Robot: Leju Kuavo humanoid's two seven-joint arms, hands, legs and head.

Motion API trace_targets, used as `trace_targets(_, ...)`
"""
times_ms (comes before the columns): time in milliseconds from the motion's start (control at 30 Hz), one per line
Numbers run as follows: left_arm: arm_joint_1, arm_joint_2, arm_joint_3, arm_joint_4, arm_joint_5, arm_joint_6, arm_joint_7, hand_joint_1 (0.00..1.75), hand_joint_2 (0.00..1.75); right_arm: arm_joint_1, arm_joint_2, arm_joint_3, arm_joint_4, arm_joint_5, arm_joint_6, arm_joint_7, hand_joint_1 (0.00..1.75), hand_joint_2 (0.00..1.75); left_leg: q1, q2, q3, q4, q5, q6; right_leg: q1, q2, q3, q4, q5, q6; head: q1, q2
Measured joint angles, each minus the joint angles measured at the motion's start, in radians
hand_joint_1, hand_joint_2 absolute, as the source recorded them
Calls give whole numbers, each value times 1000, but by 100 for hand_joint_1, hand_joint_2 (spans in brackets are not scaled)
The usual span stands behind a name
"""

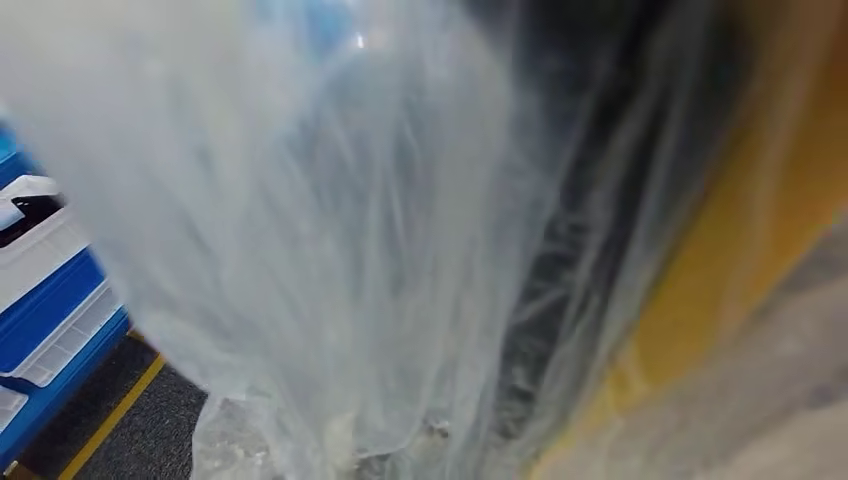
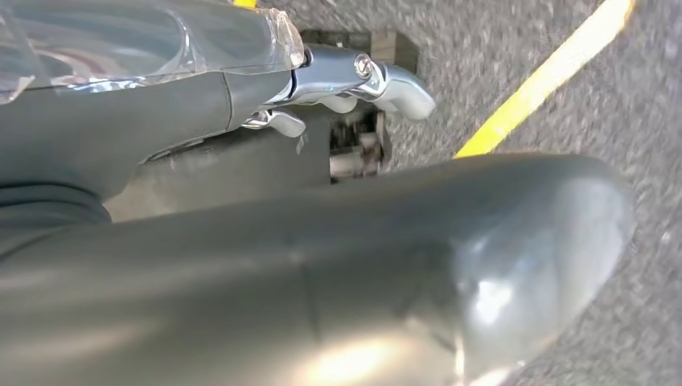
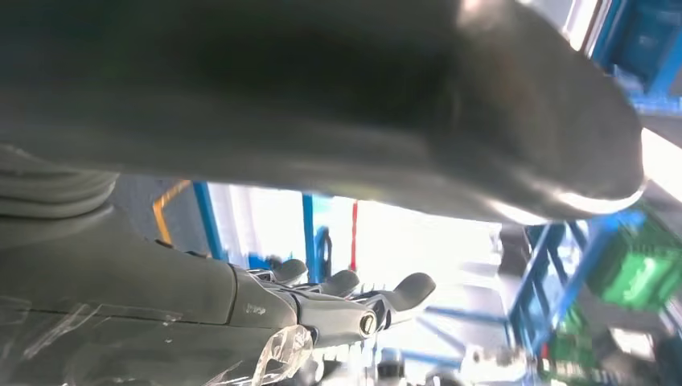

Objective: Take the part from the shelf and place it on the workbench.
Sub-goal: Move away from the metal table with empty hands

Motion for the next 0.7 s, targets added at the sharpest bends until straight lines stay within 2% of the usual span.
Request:
trace_targets(33, 3, 0, 0, 0, 0, 0, 0, 0, 0, -2, 0, 0, 0, 0, 1, 0, 0, 0, 4, -13, 4, -6, 3, 1, -1, 7, 3, 2, -4, 5, 0, 0)
trace_targets(100, 5, 1, 0, 0, 0, 0, 0, 0, 0, -4, 0, 1, 0, 2, 1, -1, 0, 0, 14, -37, 17, -20, 12, 6, -3, 61, -13, 51, -35, 13, 1, 0)
trace_targets(133, 3, 0, 0, 0, 0, 0, 0, 0, 0, -3, 0, 1, 0, 4, 1, -2, 0, 0, 18, -49, 20, -23, 15, 8, -6, 95, -40, 108, -62, 16, 2, 0)
trace_targets(167, 1, 0, 0, 0, -1, 0, 0, 0, 0, -2, 0, 1, 1, 6, 0, -3, 0, 0, 20, -62, 21, -23, 16, 10, -6, 115, -79, 179, -91, 19, 3, 0)
trace_targets(200, 0, -1, 0, 0, -1, 0, 0, 0, 0, 1, -1, 1, 2, 8, 0, -4, 0, 0, 21, -77, 21, -23, 16, 11, -8, 123, -118, 245, -112, 22, 4, 0)
trace_targets(233, -1, -2, 0, 0, -1, 0, 0, 0, 0, 4, -1, 1, 2, 9, 0, -6, 0, 0, 23, -92, 22, -22, 16, 10, -9, 125, -146, 285, -114, 26, 5, 0)
trace_targets(267, 0, -2, 0, 0, -1, 0, 0, 0, 0, 6, -2, 2, 3, 10, 0, -9, 0, 0, 25, -108, 23, -22, 15, 9, -12, 126, -156, 286, -95, 29, 5, 0)
trace_targets(300, 0, -2, 0, 0, -1, 0, 0, 0, 0, 8, -2, 2, 3, 11, 0, -12, 0, 0, 28, -124, 25, -20, 14, 7, -15, 129, -145, 243, -58, 33, 5, 0)
trace_targets(333, -1, -2, 0, 0, -1, 0, 0, 0, 0, 8, -2, 2, 4, 11, 0, -15, 0, 0, 31, -140, 27, -17, 11, 2, -21, 141, -120, 172, -14, 37, 5, 0)
trace_targets(367, -2, -2, 0, 0, -1, 1, 0, 0, 0, 9, -2, 2, 4, 12, 1, -18, 0, 0, 33, -155, 26, -12, 6, -4, -25, 163, -92, 102, 20, 40, 5, 0)
trace_targets(400, -3, -2, 0, 0, -1, 1, 0, 0, 0, 9, -2, 2, 4, 12, 1, -21, 0, 0, 34, -168, 24, -7, 2, -11, -28, 179, -69, 48, 42, 38, 6, 0)
trace_targets(433, -4, -1, 0, 0, -1, 2, 0, 0, 0, 10, -2, 2, 4, 13, 2, -24, 0, 0, 34, -178, 21, -3, -1, -18, -29, 191, -58, 20, 50, 33, 8, 0)
trace_targets(467, -4, -1, 0, 0, -1, 2, 0, 0, 0, 10, -1, 2, 5, 14, 2, -25, 0, 0, 34, -186, 17, -3, -2, -24, -26, 192, -56, 13, 48, 25, 9, 0)
trace_targets(500, -4, -1, 0, 0, -1, 3, 0, 0, 0, 10, -1, 2, 5, 14, 2, -26, 0, 0, 36, -194, 14, -4, -2, -28, -24, 179, -56, 12, 49, 14, 10, 0)
trace_targets(533, -2, 0, 0, 0, -1, 3, 0, 0, 0, 10, -1, 1, 5, 14, 3, -26, 0, 0, 38, -191, 12, -2, -3, -33, -24, 169, -55, 11, 50, 6, 10, 0)
trace_targets(600, -3, 0, 0, 0, -1, 3, 0, 0, 0, 10, 0, 1, 5, 15, 9, -23, 0, 0, 38, -146, -10, 48, -33, -42, -25, 146, -54, 8, 52, -7, 7, 0)
trace_targets(667, -7, 0, 0, 0, -1, 2, 0, 0, 0, 11, -2, 1, 7, 19, 27, -9, 0, 0, 39, -89, -73, 174, -96, -52, -23, 121, -54, 8, 50, -15, 3, 0)
trace_targets(700, -10, 0, 0, 0, -1, 2, 0, 0, 0, 11, -3, 1, 9, 23, 41, 3, 0, 0, 40, -77, -108, 244, -124, -55, -21, 108, -54, 8, 49, -17, 2, 0)
